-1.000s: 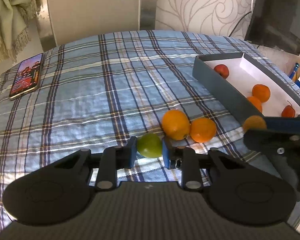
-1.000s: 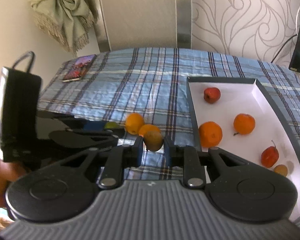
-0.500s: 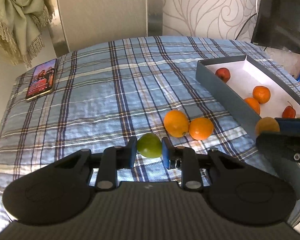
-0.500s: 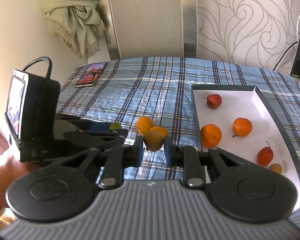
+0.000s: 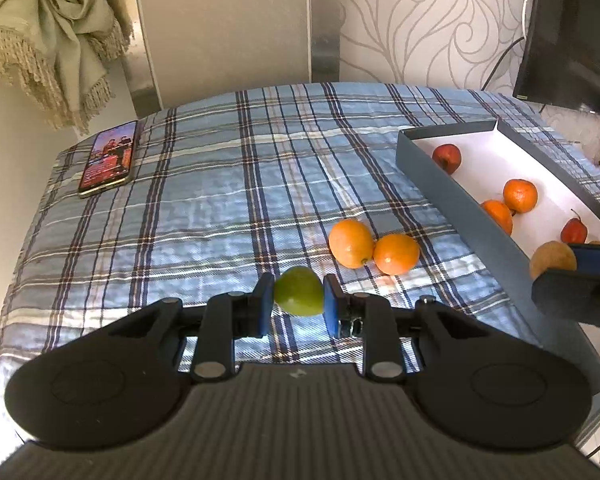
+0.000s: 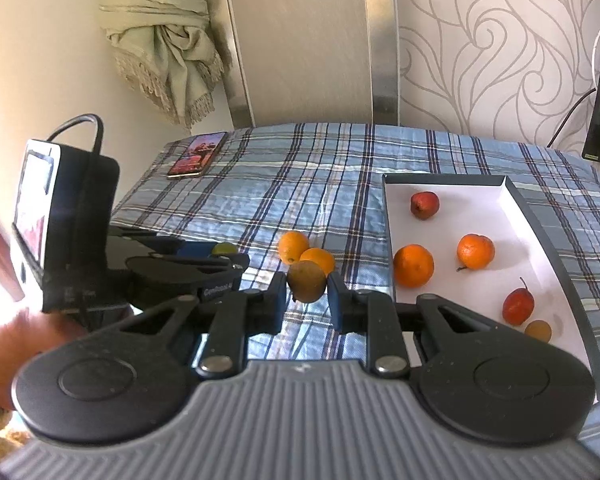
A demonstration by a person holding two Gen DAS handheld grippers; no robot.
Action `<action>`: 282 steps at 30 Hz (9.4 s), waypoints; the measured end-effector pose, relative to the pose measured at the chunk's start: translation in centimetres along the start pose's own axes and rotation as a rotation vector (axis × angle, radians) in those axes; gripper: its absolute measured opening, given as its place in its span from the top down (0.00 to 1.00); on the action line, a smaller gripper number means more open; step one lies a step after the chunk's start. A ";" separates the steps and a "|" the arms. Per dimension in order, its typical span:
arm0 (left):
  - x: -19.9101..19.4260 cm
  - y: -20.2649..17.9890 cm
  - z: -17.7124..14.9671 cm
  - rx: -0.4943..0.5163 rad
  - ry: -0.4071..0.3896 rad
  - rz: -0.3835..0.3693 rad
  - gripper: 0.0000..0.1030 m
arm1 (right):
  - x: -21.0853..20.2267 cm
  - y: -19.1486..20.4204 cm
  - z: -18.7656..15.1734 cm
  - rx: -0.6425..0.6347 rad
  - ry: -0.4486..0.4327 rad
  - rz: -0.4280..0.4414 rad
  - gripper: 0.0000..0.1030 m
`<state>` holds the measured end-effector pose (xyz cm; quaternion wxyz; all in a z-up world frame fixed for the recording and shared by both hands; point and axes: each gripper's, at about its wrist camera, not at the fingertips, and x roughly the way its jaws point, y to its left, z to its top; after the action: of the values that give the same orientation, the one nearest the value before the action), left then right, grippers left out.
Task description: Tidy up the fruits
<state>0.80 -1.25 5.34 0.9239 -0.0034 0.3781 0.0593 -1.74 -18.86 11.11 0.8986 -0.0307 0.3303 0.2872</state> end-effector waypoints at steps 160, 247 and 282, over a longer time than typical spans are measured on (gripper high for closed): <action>2.4 1.7 1.2 0.042 -0.012 -0.192 0.50 | 10.7 0.6 0.3 -0.108 0.172 -0.085 0.65; -3.9 -19.1 -1.1 -0.022 -0.048 -0.138 0.29 | -1.8 -15.5 -5.9 -0.083 0.135 -0.090 0.56; -12.6 -24.9 0.2 0.013 -0.116 -0.028 0.00 | -13.9 -20.0 -5.2 0.120 -0.040 -0.198 0.43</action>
<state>-5.21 -27.34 13.32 0.9449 0.0007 0.3244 0.0438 -2.57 -43.74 12.91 0.9293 -0.0036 0.3240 0.1774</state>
